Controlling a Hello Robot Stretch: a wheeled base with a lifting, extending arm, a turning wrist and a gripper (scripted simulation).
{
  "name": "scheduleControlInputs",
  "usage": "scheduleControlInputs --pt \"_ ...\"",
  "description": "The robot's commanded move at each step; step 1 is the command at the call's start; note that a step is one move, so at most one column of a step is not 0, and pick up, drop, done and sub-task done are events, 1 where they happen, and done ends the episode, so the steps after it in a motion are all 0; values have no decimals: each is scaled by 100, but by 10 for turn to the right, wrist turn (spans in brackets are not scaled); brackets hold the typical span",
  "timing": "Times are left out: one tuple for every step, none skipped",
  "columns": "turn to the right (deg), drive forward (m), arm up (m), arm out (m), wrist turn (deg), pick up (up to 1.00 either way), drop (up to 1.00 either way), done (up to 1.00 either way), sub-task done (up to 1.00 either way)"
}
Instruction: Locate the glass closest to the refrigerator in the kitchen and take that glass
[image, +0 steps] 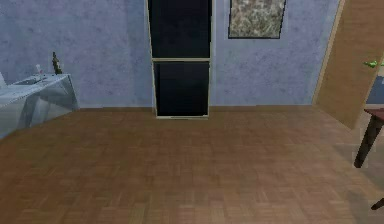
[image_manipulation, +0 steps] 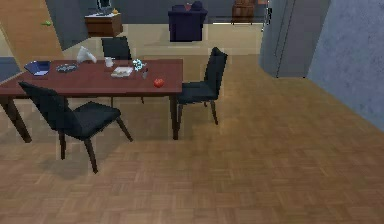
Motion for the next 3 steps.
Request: scheduleControlInputs --pt "30 0 0 0 0 0 0 0 0" --pt "0 25 0 0 0 0 0 0 0" --pt "-420 0 0 0 0 0 0 0 0"
